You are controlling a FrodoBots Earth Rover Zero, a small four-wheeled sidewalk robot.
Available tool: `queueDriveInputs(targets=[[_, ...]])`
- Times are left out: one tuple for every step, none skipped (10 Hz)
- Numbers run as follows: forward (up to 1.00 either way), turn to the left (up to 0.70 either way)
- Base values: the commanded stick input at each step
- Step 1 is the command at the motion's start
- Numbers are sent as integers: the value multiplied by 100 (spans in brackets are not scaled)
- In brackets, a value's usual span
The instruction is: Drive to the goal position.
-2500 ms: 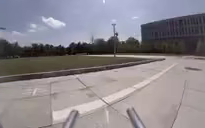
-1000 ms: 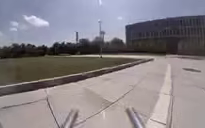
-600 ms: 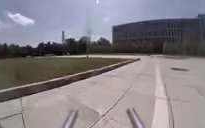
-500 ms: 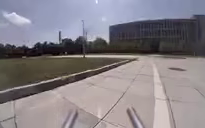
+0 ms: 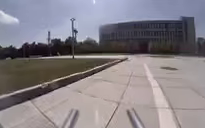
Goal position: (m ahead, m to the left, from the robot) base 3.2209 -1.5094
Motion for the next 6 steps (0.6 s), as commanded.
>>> queueDriveInputs(targets=[[70, -31], [70, -34], [70, -34], [70, -34], [70, -34], [70, -34]])
